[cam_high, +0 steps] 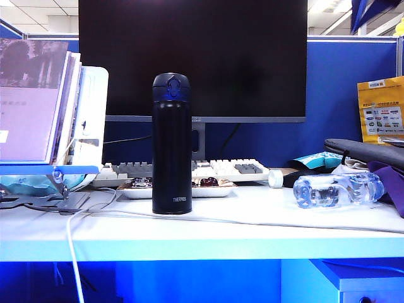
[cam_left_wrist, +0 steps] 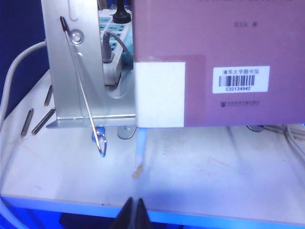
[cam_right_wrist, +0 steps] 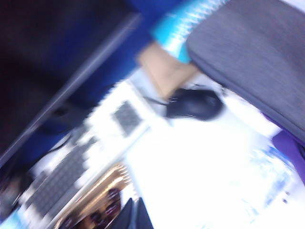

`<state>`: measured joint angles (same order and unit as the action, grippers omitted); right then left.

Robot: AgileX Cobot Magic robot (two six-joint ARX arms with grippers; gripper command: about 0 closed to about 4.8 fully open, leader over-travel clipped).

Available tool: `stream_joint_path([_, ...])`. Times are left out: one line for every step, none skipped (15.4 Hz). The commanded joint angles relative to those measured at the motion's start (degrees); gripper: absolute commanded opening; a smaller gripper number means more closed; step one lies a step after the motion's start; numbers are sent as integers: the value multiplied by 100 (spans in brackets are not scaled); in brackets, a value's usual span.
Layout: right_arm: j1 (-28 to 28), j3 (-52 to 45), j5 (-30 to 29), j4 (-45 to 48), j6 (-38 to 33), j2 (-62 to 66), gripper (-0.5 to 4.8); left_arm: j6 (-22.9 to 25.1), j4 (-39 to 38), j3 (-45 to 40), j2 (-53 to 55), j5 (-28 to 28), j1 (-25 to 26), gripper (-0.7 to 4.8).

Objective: Pick up the mineral water bottle and place it vertically to the right of the black thermos cup.

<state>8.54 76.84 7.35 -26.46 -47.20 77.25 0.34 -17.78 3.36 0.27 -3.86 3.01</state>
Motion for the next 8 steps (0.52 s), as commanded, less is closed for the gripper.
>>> stream_joint_path([-227,22,-133,-581,-1008,549,-6,-17,-125,-31,-17,17,4,-5])
stream_joint_path([-234,22,-125,-656,-1167,708,-6,-20,-125,-31,-17,15,4,-5])
stream_joint_path([-262,22,-129,-717,-1379,835,-6,-20,-125,-31,-17,17,4,-5])
stream_joint_path([-306,22,-120,-866,-1722,1027,-6,-20,-125,-31,-17,15,4,-5])
stream_joint_path([-308,22,-46,-933,-1738,1156,-6,-20,-125,-31,-17,15,7,-5])
stream_joint_path([-350,22,17,-979,-1862,1300,-6,-20,-125,-31,-17,20,7,-5])
stream_joint_path([-393,22,-2,-1001,-2267,1447,-6,-17,-125,-31,-17,15,7,-5])
stream_joint_path([-428,22,-92,-964,-2378,1497,-6,-17,-125,-31,-17,13,7,-5])
